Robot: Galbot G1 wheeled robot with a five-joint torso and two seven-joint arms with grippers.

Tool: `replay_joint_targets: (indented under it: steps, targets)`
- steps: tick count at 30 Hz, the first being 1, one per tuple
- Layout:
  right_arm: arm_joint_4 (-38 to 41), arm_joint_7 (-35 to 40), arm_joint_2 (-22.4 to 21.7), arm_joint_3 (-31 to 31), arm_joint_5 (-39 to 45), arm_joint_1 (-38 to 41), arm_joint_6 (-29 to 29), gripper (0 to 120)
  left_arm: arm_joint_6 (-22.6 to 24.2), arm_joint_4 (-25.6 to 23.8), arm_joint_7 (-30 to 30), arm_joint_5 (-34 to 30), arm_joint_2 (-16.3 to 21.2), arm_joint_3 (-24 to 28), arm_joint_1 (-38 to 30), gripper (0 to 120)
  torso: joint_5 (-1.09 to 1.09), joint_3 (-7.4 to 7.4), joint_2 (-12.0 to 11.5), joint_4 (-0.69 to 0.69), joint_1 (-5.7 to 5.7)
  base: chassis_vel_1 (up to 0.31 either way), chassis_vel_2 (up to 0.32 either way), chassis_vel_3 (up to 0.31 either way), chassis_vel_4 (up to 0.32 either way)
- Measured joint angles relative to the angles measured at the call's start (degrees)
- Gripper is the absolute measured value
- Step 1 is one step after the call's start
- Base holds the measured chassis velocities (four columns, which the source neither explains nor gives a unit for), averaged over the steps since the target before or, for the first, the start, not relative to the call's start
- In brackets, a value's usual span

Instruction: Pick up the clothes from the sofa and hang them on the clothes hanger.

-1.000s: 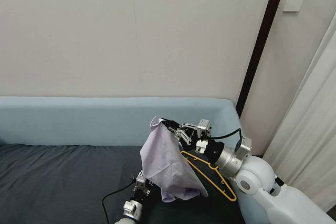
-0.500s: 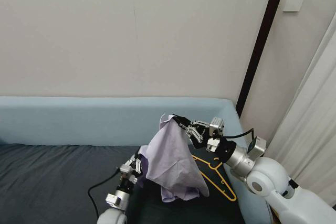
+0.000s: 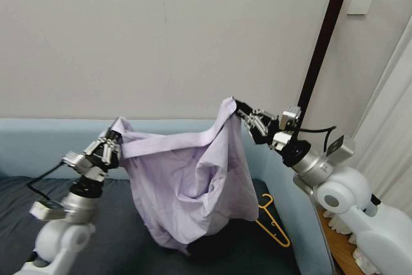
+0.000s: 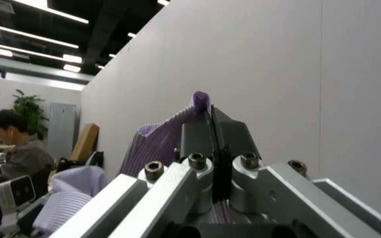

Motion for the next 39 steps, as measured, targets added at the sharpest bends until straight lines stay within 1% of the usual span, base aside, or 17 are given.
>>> replay_joint_targets:
  steps: [2,5,6,9,10,11,13,15,16,17,21,22,27,31,33,36,39]
  targets:
    - [-0.6,0.3,0.8,-0.7,-1.9,-1.3,0.3,0,1.4,5.3,9.4,-0.4,-1.0,0.9,0.5,0,-0.01,0.0,0.0,-0.01,0.0,0.0,0.0,0.0,0.0]
    - [-2.3,0.5,2.6,-1.2,-5.1,-4.1,1.0,0,3.5,14.0,19.5,3.7,-4.4,3.3,-0.4,0,0.0,0.01,0.0,-0.02,0.0,0.0,0.0,0.0,0.0]
    - [-2.3,0.5,2.6,-1.2,-5.1,-4.1,1.0,0,3.5,14.0,19.5,3.7,-4.4,3.3,-0.4,0,0.0,0.01,0.0,-0.02,0.0,0.0,0.0,0.0,0.0]
    - [-3.9,0.7,4.1,-1.7,-6.4,-6.1,1.6,0,3.5,22.9,25.5,10.4,-7.9,5.9,-2.5,0,0.0,0.01,0.0,-0.03,0.01,0.0,0.0,0.0,0.0]
    - [-3.9,0.7,4.2,-1.7,-6.5,-6.2,1.6,0,3.5,23.2,25.6,10.6,-8.0,6.0,-2.5,0,0.0,0.01,0.0,-0.03,0.01,0.0,0.0,0.0,0.0]
    - [-4.4,0.7,4.8,-1.9,-6.8,-6.8,1.8,0,1.7,27.3,26.1,13.9,-9.4,6.8,-3.5,0,0.0,0.01,0.0,-0.04,0.01,0.0,0.0,0.0,0.0]
    - [-4.5,0.7,5.1,-2.0,-6.9,-7.0,1.8,0,0.7,28.8,25.9,15.2,-10.0,7.1,-3.7,0,0.0,0.01,0.0,-0.04,0.01,0.0,0.0,0.0,0.0]
    - [-4.5,0.6,5.5,-2.2,-7.0,-7.2,1.8,0,-2.0,31.5,23.9,17.8,-11.0,7.7,-3.7,0,0.0,0.02,0.0,-0.02,0.01,0.0,0.0,0.0,0.0]
    - [-4.5,0.4,5.7,-2.4,-7.0,-7.2,1.8,0,-4.4,32.7,21.5,19.5,-11.5,7.9,-3.1,5,0.01,0.01,0.0,-0.02,0.01,0.0,0.0,0.0,0.0]
    - [-4.5,0.4,5.7,-2.4,-7.0,-7.2,1.8,0,-4.4,32.7,21.5,19.5,-11.5,7.9,-3.1,5,0.01,0.01,0.0,-0.02,0.01,0.0,0.0,0.0,0.0]
    - [-4.3,-0.1,6.5,-3.1,-7.0,-6.6,1.6,0,-10.8,35.0,16.7,23.0,-12.3,7.7,-1.2,23,0.01,0.01,0.0,-0.01,0.01,0.0,0.0,0.0,0.0]
    - [-4.3,-0.1,6.5,-3.1,-7.0,-6.6,1.6,0,-10.8,35.0,16.7,23.0,-12.3,7.7,-1.2,23,0.01,0.01,0.0,-0.01,0.01,0.0,0.0,0.0,0.0]
    - [-4.0,-0.4,7.0,-3.5,-7.0,-6.2,1.2,0,-16.8,35.4,12.1,27.1,-12.6,6.9,0.9,41,0.0,0.01,0.0,-0.01,0.0,0.0,0.0,0.0,0.0]
    - [-3.9,-0.4,6.6,-2.9,-7.0,-6.5,1.0,0,-19.0,30.7,14.0,26.4,-13.1,5.9,4.8,60,0.02,0.01,0.0,-0.01,0.0,0.0,0.0,0.0,0.0]
    - [-3.9,-0.4,6.5,-2.7,-7.0,-6.7,1.0,0,-19.4,29.4,14.6,26.6,-13.3,5.8,5.5,64,0.01,0.01,0.0,-0.01,0.01,0.0,0.0,0.0,0.0]
    - [-3.4,-0.4,6.1,-2.2,-7.0,-7.2,1.0,0,-21.0,26.7,12.4,31.8,-14.2,6.3,7.5,79,0.02,0.01,0.0,-0.02,0.0,0.0,0.0,0.0,0.0]
    - [-3.2,-0.4,5.8,-2.0,-7.0,-7.4,1.1,0,-21.1,26.4,10.3,36.0,-15.0,6.5,8.0,88,0.01,0.01,0.0,-0.02,0.0,0.0,0.0,0.0,0.0]
